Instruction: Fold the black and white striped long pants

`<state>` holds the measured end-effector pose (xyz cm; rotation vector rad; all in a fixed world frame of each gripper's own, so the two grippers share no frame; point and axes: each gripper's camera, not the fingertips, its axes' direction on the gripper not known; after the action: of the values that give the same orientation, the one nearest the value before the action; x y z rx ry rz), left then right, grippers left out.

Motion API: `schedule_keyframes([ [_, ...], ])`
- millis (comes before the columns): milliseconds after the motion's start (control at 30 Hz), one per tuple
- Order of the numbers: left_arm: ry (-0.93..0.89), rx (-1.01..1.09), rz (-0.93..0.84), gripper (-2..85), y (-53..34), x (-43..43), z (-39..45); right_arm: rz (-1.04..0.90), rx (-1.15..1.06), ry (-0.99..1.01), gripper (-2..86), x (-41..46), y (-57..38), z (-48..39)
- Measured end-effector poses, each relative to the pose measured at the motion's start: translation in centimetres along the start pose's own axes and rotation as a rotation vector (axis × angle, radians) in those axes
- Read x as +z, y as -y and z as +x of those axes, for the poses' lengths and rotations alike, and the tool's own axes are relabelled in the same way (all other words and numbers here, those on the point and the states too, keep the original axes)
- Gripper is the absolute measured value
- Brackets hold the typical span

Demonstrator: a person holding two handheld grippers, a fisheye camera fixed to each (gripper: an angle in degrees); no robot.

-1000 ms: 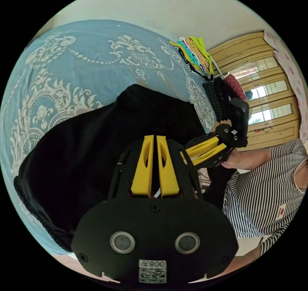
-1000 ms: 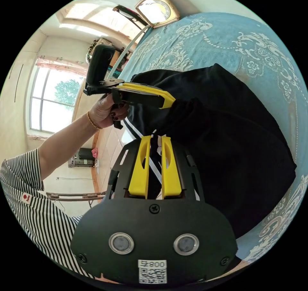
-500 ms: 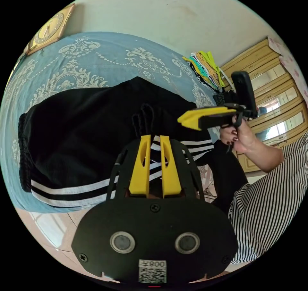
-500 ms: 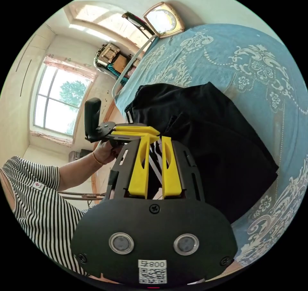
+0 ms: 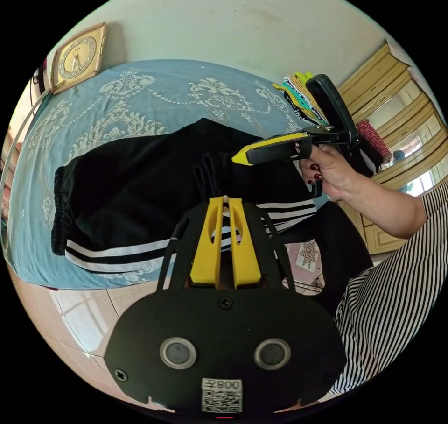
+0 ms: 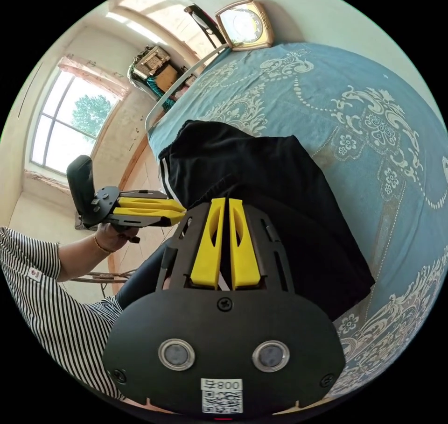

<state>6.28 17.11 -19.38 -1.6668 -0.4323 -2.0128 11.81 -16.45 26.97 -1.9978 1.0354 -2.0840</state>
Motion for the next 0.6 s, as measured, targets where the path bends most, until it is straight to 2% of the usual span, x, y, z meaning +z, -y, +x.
schedule_keyframes([
  [133,0.035,-0.053,-0.052,2.6,-1.9,-0.1,0.6,-0.085,-0.025,-0.007,1.4,2.8,1.3,-0.2],
  [233,0.019,-0.093,-0.008,2.5,-2.6,-2.1,1.2,-0.160,0.003,-0.017,1.4,4.9,1.5,0.5],
  [433,0.090,-0.017,0.056,1.4,-2.4,-6.3,6.1,-0.019,0.003,-0.003,1.5,2.0,-0.3,0.2],
  [600,0.145,0.023,-0.068,0.4,-1.5,-5.7,8.9,0.007,-0.011,0.019,0.9,2.4,-1.1,0.2],
])
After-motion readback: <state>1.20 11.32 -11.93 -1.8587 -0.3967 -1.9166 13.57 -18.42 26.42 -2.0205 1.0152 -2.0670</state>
